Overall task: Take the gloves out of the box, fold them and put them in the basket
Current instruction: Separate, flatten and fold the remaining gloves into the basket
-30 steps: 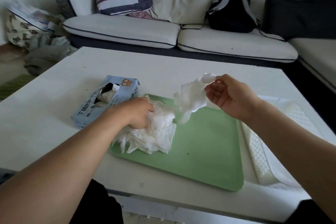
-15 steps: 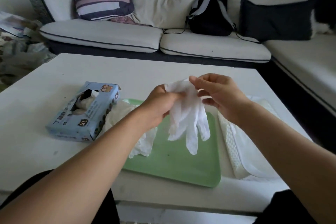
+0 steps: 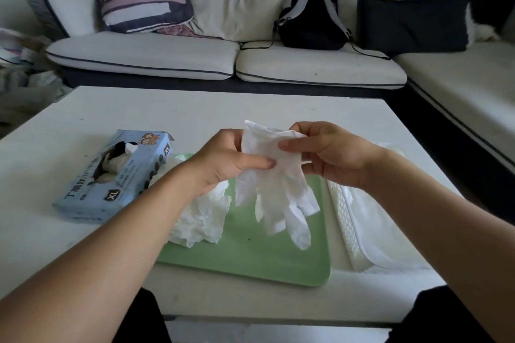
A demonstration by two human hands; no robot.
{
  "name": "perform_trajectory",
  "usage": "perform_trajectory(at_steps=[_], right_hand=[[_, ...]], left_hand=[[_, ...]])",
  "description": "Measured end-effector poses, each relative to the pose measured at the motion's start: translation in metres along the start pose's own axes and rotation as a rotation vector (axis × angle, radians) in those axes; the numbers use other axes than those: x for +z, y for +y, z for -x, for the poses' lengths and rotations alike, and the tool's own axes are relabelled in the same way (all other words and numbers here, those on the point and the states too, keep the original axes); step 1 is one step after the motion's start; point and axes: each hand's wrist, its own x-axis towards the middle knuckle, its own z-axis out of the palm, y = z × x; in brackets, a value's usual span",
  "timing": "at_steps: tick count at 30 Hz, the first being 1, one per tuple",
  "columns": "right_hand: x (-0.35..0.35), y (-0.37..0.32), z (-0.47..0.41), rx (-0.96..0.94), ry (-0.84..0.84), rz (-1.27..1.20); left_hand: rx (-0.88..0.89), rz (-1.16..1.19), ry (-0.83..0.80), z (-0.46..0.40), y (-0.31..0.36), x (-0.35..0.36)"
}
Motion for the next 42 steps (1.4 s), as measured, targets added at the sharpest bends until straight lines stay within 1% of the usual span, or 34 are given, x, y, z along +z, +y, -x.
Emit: perform_trajectory(at_steps=[2,4,8,11,13,15,17,18,19,21,23,24,25,26,27,28,30,32,34,35,36,37,38,39,41,42], right_hand=[[-0.001,-0.003,0.002,0.016,-0.01,0.03],[-0.003,-0.005,0.003,0.028,-0.016,0.066],[-0.005,-0.01,0.009,0.082,-0.092,0.062],[-0.004,-0.012,0.011,0.155,-0.152,0.07],[-0.004,-0.008,0.008,0.201,-0.13,0.099],[-0.006,0.001,0.002,0.226,-0.077,0.152],[-0.007,0.009,-0.005,0.197,0.013,0.229],[-0.008,0.012,-0.008,0.145,0.09,0.269],[-0.009,0.013,-0.012,0.053,0.187,0.302],[-0.01,0.01,-0.015,-0.213,0.343,0.365],[-0.01,0.002,-0.012,-0.448,0.384,0.473],[-0.01,-0.004,-0.008,-0.514,0.387,0.542],[-0.01,-0.008,-0.004,-0.546,0.377,0.618],[-0.01,-0.012,0.0,-0.54,0.353,0.698],[-0.012,-0.012,0.001,-0.489,0.313,0.787],[-0.013,-0.01,0.002,-0.401,0.252,0.878],[-0.013,0.0,0.002,-0.181,0.059,1.025],[-0.011,0.015,0.0,0.025,-0.201,1.133],[-0.006,0.029,0.001,0.245,-0.462,1.168],[-0.005,0.033,0.001,0.336,-0.561,1.162],[-0.005,0.035,0.001,0.391,-0.618,1.14],[-0.006,0.037,0.0,0.402,-0.62,1.113],[-0.009,0.038,-0.001,0.378,-0.574,1.088],[-0.01,0.038,-0.004,0.335,-0.483,1.071],[-0.012,0.041,-0.011,0.236,-0.253,1.113],[-0.011,0.044,-0.013,0.19,-0.168,1.205]], left_hand=[[0.023,-0.001,0.025,0.001,0.001,-0.001],[-0.009,0.051,0.016,0.002,0.002,-0.003],[-0.14,0.187,-0.139,0.009,0.005,-0.014],[-0.198,0.244,-0.228,0.013,0.003,-0.02],[-0.205,0.212,-0.254,0.013,0.005,-0.017],[-0.202,0.068,-0.214,0.011,0.004,-0.011],[-0.133,-0.119,-0.089,0.003,-0.005,-0.006],[-0.069,-0.18,-0.007,-0.003,-0.011,-0.004],[0.022,-0.221,0.067,-0.007,-0.015,-0.003],[0.255,-0.258,0.166,-0.015,-0.019,-0.002],[0.443,-0.245,0.202,-0.018,-0.015,-0.002],[0.512,-0.256,0.202,-0.016,-0.011,-0.002],[0.555,-0.289,0.208,-0.013,-0.008,-0.001],[0.572,-0.337,0.202,-0.011,-0.008,-0.002],[0.558,-0.395,0.174,-0.009,-0.009,-0.003],[0.504,-0.447,0.114,-0.007,-0.011,-0.004],[0.285,-0.582,-0.064,-0.004,-0.018,-0.003],[0.066,-0.772,-0.271,0.0,-0.028,0.001],[-0.042,-0.94,-0.474,0.006,-0.035,0.006],[-0.091,-0.991,-0.562,0.009,-0.036,0.009],[-0.143,-1.013,-0.628,0.012,-0.035,0.012],[-0.179,-1.012,-0.675,0.013,-0.034,0.013],[-0.192,-0.982,-0.7,0.013,-0.033,0.014],[-0.178,-0.932,-0.696,0.01,-0.034,0.014],[-0.109,-0.865,-0.589,0.004,-0.038,0.013],[-0.07,-0.901,-0.503,0.0,-0.041,0.011]])
